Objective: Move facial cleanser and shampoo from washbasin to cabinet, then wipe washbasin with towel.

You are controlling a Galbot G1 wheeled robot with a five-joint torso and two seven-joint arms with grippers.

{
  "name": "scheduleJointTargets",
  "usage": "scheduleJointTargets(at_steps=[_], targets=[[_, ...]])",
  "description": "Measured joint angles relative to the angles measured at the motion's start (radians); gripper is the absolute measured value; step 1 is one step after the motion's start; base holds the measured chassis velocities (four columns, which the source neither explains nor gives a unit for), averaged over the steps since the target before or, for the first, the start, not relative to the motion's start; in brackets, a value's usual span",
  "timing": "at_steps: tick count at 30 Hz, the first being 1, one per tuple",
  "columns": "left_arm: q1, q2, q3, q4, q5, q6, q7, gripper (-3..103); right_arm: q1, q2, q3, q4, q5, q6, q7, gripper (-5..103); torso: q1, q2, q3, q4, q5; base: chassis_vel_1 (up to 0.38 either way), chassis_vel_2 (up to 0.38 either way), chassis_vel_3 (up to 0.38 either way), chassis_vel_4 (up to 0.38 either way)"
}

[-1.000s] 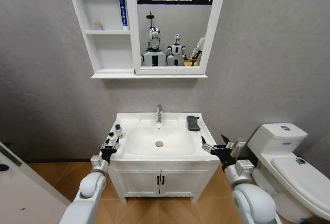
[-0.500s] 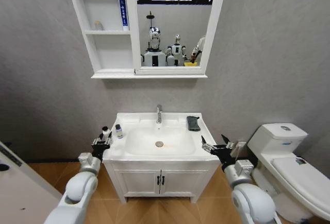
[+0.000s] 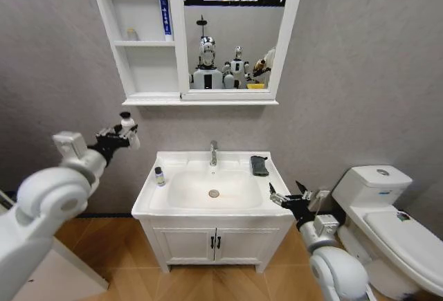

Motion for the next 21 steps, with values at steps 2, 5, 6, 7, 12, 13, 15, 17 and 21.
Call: scheduleJointTargets(at_steps=[2,5,6,7,12,13,15,17,21], targets=[[-0.054,0.012,0.024,0.032,-0.009,0.004,0.005,41,-0.001,0.0,-0.002,0.0,0.0,0.0,0.0,100,0.0,0.0,0.0,-0.0001,0.0002,0.0,0.0,0.0,0.0],[-0.171,0.03,0.082,0.103,-0.022,0.009,0.019,41,-0.002,0.0,-0.004,0.0,-0.001,-0.002,0.0,100,0.0,0.0,0.0,0.0002,-0.0004,0.0,0.0,0.0,0.0],[-0.305,0.038,0.159,0.172,-0.031,0.01,0.026,41,-0.002,-0.001,-0.004,-0.001,-0.001,-0.002,0.0,100,0.0,0.0,0.0,0.0001,0.0002,0.0,0.0,0.0,0.0],[-0.433,0.03,0.236,0.227,-0.041,0.01,0.031,41,-0.002,-0.002,-0.004,-0.001,-0.001,-0.002,0.0,100,0.0,0.0,0.0,0.0,0.0003,0.0,0.0,0.0,0.0],[-0.675,-0.048,0.457,0.324,-0.062,0.017,0.036,41,-0.003,-0.004,0.0,-0.001,0.0,-0.003,0.0,100,0.0,0.0,0.0,0.0001,0.0,0.0,0.0,0.0,0.0],[-0.729,-0.077,0.506,0.358,-0.061,0.018,0.032,41,-0.004,-0.004,0.002,0.0,0.001,-0.003,0.0,100,0.0,0.0,0.0,0.0,0.0005,0.0,0.0,0.0,0.0],[-0.784,-0.109,0.55,0.404,-0.053,0.018,0.026,41,-0.006,-0.003,0.006,0.0,0.002,-0.003,0.0,100,0.0,0.0,0.0,-0.0001,0.0004,0.0,0.0,0.0,0.0],[-0.834,-0.142,0.586,0.45,-0.038,0.018,0.022,41,-0.01,-0.003,0.01,0.002,0.004,-0.003,0.0,100,0.0,0.0,0.0,-0.0001,0.0004,0.0,0.0,0.0,0.0],[-0.935,-0.249,0.646,0.608,0.052,0.006,0.046,41,-0.021,-0.005,0.027,0.005,0.016,0.0,0.0,100,0.0,0.0,0.0,-0.0001,0.0003,0.0,0.0,0.0,0.0]])
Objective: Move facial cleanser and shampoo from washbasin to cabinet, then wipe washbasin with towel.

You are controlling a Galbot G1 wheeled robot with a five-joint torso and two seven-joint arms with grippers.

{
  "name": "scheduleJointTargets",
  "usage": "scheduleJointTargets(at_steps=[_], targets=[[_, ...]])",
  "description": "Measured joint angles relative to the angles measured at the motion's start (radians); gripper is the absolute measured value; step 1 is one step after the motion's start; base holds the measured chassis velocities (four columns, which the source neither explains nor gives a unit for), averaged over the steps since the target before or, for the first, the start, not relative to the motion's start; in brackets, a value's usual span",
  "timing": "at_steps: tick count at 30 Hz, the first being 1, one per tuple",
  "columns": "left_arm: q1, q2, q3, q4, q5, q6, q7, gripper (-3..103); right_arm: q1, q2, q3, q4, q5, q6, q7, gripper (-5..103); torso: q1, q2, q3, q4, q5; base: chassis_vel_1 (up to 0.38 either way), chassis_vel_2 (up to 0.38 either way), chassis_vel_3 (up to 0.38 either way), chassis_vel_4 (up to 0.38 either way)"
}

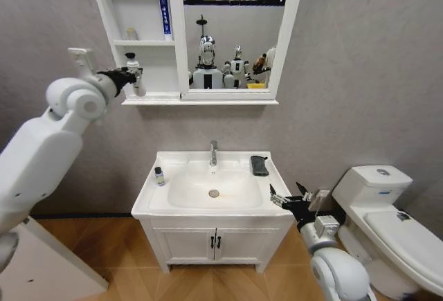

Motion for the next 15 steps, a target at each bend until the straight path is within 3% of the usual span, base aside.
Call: scheduleJointTargets(at_steps=[2,6,8,15], targets=[[-0.04,-0.067,0.021,0.099,0.076,-0.02,0.041,41,-0.005,-0.001,0.011,-0.001,0.007,0.007,0.001,100,0.0,0.0,0.0,-0.0003,0.0004,0.0,0.0,0.0,0.0],[-0.06,-0.113,0.029,0.184,0.136,-0.041,0.08,41,-0.006,-0.001,0.016,-0.006,0.011,0.012,0.001,100,0.0,0.0,0.0,-0.0001,0.0,0.0,0.0,0.0,0.0],[-0.083,-0.17,0.032,0.306,0.216,-0.074,0.128,41,-0.001,0.0,0.015,-0.014,0.012,0.015,0.002,100,0.0,0.0,0.0,0.0,0.0002,0.0,0.0,0.0,0.0],[-0.093,-0.239,0.023,0.467,0.321,-0.111,0.17,41,0.024,0.002,0.003,-0.023,0.014,0.007,0.003,100,0.0,0.0,0.0,-0.0001,0.0,0.0,0.0,0.0,0.0]])
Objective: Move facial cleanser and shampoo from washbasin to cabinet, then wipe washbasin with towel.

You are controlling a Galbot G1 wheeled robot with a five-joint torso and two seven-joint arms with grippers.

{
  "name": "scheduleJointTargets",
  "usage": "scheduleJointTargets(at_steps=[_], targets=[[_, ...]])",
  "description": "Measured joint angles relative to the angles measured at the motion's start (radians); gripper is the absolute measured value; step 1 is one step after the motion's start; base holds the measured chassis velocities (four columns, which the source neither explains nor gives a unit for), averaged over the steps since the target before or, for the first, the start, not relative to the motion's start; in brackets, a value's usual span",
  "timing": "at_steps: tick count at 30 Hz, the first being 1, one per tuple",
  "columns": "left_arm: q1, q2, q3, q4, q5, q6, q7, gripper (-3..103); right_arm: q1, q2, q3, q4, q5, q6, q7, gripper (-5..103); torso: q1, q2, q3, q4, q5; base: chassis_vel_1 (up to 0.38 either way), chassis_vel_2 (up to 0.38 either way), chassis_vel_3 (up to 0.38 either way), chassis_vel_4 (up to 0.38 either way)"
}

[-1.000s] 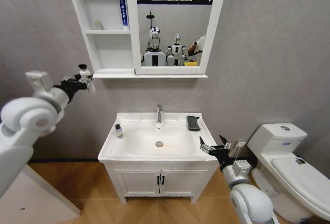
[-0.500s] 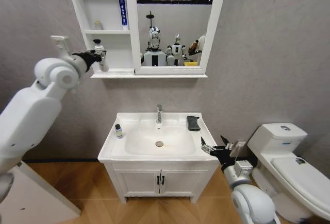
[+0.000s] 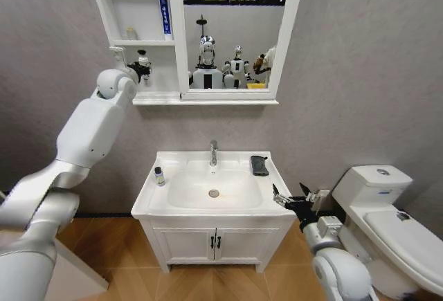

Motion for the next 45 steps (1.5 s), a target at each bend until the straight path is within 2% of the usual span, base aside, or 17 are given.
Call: scheduleJointTargets(at_steps=[9,18,30,31,32,33,35,36,38,39,41,44,45], targets=[[-0.004,-0.025,-0.035,0.062,0.015,0.042,-0.018,41,0.003,-0.002,-0.004,-0.011,-0.007,0.001,0.001,100,0.0,0.0,0.0,0.0003,0.0,0.0,0.0,0.0,0.0],[-0.02,-0.055,-0.052,0.096,0.01,0.048,-0.023,41,-0.003,0.0,-0.011,-0.012,-0.015,0.003,0.0,100,0.0,0.0,0.0,0.0001,0.0,0.0,0.0,0.0,0.0],[-0.026,-0.053,-0.056,0.1,0.006,0.058,-0.023,41,-0.017,0.004,-0.009,-0.013,-0.015,0.006,0.0,100,0.0,0.0,0.0,0.0001,0.0,0.0,0.0,0.0,0.0],[-0.026,-0.051,-0.056,0.096,0.006,0.062,-0.023,39,-0.016,0.003,-0.009,-0.013,-0.015,0.006,0.0,100,0.0,0.0,0.0,0.0001,0.0002,0.0,0.0,0.0,0.0],[-0.026,-0.051,-0.056,0.094,0.005,0.064,-0.023,43,-0.015,0.002,-0.008,-0.013,-0.015,0.006,0.0,100,0.0,0.0,0.0,0.0001,0.0,0.0,0.0,0.0,0.0],[-0.026,-0.051,-0.056,0.094,0.005,0.064,-0.023,43,-0.015,0.002,-0.008,-0.013,-0.015,0.006,0.0,100,0.0,0.0,0.0,0.0001,0.0,0.0,0.0,0.0,0.0],[-0.026,-0.05,-0.057,0.093,0.005,0.064,-0.023,54,-0.015,0.001,-0.007,-0.014,-0.014,0.007,0.0,100,0.0,0.0,0.0,0.0001,0.0,0.0,0.0,0.0,0.0],[-0.026,-0.05,-0.057,0.093,0.005,0.064,-0.023,54,-0.015,0.001,-0.007,-0.014,-0.014,0.007,0.0,100,0.0,0.0,0.0,0.0001,0.0,0.0,0.0,0.0,0.0],[-0.024,-0.05,-0.058,0.093,0.004,0.063,-0.023,65,-0.016,0.001,-0.007,-0.017,-0.013,0.01,0.0,100,0.0,0.0,0.0,0.0001,0.0,0.0,0.0,0.0,0.0],[-0.024,-0.05,-0.058,0.093,0.004,0.063,-0.023,65,-0.016,0.001,-0.007,-0.017,-0.013,0.01,0.0,100,0.0,0.0,0.0,0.0001,0.0,0.0,0.0,0.0,0.0],[-0.021,-0.051,-0.059,0.093,0.004,0.06,-0.023,76,-0.017,0.001,-0.008,-0.017,-0.013,0.012,0.0,100,0.0,0.0,0.0,0.0001,0.0,0.0,0.0,0.0,0.0],[-0.02,-0.051,-0.059,0.091,0.003,0.06,-0.023,81,-0.017,0.001,-0.008,-0.017,-0.013,0.012,-0.001,100,0.0,0.0,0.0,0.0001,0.0,0.0,0.0,0.0,0.0],[-0.019,-0.05,-0.06,0.087,0.002,0.06,-0.023,92,-0.017,-0.001,-0.008,-0.017,-0.012,0.012,-0.001,100,0.0,0.0,0.0,0.0001,0.0,0.0,0.0,0.0,0.0]])
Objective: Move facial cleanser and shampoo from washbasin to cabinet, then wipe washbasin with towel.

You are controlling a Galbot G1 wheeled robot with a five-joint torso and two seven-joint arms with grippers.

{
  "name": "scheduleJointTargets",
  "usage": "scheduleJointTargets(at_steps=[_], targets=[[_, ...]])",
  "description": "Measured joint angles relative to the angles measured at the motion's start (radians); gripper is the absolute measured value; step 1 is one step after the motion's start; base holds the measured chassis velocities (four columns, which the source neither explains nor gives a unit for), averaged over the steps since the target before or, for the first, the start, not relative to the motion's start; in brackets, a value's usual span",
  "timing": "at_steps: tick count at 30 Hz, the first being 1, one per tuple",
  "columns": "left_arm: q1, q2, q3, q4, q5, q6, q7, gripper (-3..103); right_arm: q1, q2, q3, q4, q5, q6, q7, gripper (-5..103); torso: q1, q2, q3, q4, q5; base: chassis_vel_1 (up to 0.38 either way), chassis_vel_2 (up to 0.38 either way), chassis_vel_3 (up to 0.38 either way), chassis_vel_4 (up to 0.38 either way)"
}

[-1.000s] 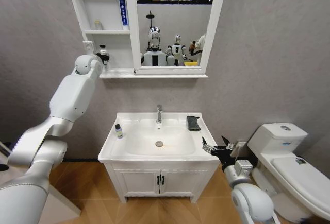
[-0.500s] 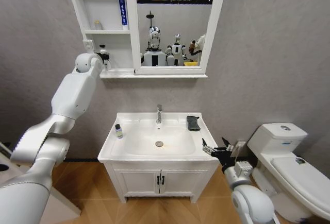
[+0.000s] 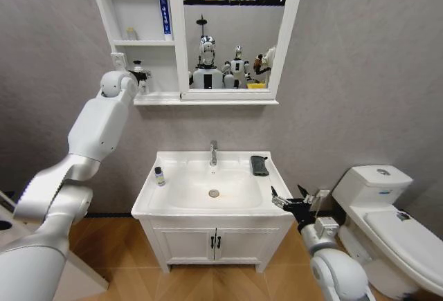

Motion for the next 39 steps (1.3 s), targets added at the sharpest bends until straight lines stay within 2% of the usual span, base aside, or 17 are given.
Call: scheduleJointTargets(at_steps=[1,5,9,10,11,12,13,15,17,18,20,21,23,25,30,32,39], targets=[[0.0,0.001,-0.002,-0.003,-0.001,0.0,0.0,97,0.001,-0.001,0.0,-0.001,0.001,0.0,0.0,100,0.0,0.0,0.0,0.0,0.0,0.0,0.0,0.0,0.0],[0.003,0.011,-0.005,-0.025,-0.001,-0.002,-0.01,100,0.003,-0.001,0.0,-0.001,0.002,0.0,0.0,100,0.0,0.0,0.0,-0.0001,0.0,0.0,0.0,0.0,0.0],[0.039,0.057,-0.011,-0.134,-0.026,0.014,-0.051,100,0.001,0.0,0.002,0.001,0.004,0.001,0.006,100,0.0,0.0,0.0,-0.0003,0.0002,0.0,0.0,0.0,0.0],[0.074,0.099,-0.019,-0.218,-0.045,0.029,-0.072,100,-0.003,0.0,0.004,0.001,0.005,0.006,0.01,100,0.0,0.0,0.0,-0.0003,0.0,0.0,0.0,0.0,0.0],[0.074,0.099,-0.019,-0.218,-0.045,0.029,-0.072,100,-0.003,0.0,0.004,0.001,0.005,0.006,0.01,100,0.0,0.0,0.0,-0.0003,0.0,0.0,0.0,0.0,0.0],[0.115,0.143,-0.03,-0.317,-0.079,0.041,-0.103,100,-0.007,0.0,0.006,0.0,0.005,0.009,0.012,100,0.0,0.0,0.0,0.0002,-0.0002,0.0,0.0,0.0,0.0],[0.115,0.143,-0.03,-0.317,-0.079,0.041,-0.103,100,-0.007,0.0,0.006,0.0,0.005,0.009,0.012,100,0.0,0.0,0.0,0.0002,-0.0002,0.0,0.0,0.0,0.0],[0.231,0.24,-0.07,-0.502,-0.157,0.06,-0.168,100,-0.013,0.003,0.006,-0.001,0.006,0.008,0.015,100,0.0,0.0,0.0,-0.0001,0.0001,0.0,0.0,0.0,0.0],[0.28,0.275,-0.086,-0.561,-0.186,0.067,-0.19,100,-0.013,0.004,0.003,-0.001,0.005,0.003,0.016,100,0.0,0.0,0.0,0.0001,-0.0005,0.0,0.0,0.0,0.0],[0.378,0.335,-0.119,-0.676,-0.225,0.073,-0.219,100,-0.011,0.006,-0.005,0.001,0.006,-0.011,0.019,100,0.0,0.0,0.0,0.0007,-0.0012,0.0,0.0,0.0,0.0],[0.424,0.361,-0.137,-0.729,-0.232,0.073,-0.228,100,-0.008,0.008,-0.009,0.001,0.007,-0.018,0.02,100,0.0,0.0,0.0,0.0003,-0.0007,0.0,0.0,0.0,0.0],[0.544,0.404,-0.192,-0.832,-0.24,0.068,-0.249,100,0.002,0.011,-0.018,0.002,0.007,-0.028,0.02,100,0.0,0.0,0.0,0.0002,0.0006,0.0,0.0,0.0,0.0],[0.588,0.414,-0.214,-0.86,-0.242,0.066,-0.258,100,0.005,0.012,-0.02,0.002,0.007,-0.03,0.02,100,0.0,0.0,0.0,0.0001,0.0003,0.0,0.0,0.0,0.0],[0.761,0.436,-0.278,-0.968,-0.246,0.052,-0.285,100,0.009,0.015,-0.024,0.002,0.004,-0.036,0.02,100,0.0,0.0,0.0,0.0006,-0.0002,0.0,0.0,0.0,0.0],[0.902,0.391,-0.291,-1.016,-0.2,-0.004,-0.307,100,-0.016,0.028,-0.011,0.01,-0.01,-0.031,0.02,100,0.0,0.0,0.0,-0.0002,-0.0004,0.0,0.0,0.0,0.0],[0.991,0.337,-0.293,-1.01,-0.101,-0.074,-0.287,100,-0.02,0.032,-0.017,0.016,-0.018,-0.029,0.02,100,0.0,0.0,0.0,-0.0003,0.0002,0.0,0.0,0.0,0.0],[1.121,0.244,-0.291,-0.948,0.043,-0.166,-0.218,100,-0.023,0.03,-0.02,0.022,-0.021,-0.031,0.02,100,0.0,0.0,0.0,0.0,0.0001,0.0,0.0,0.0,0.0]])
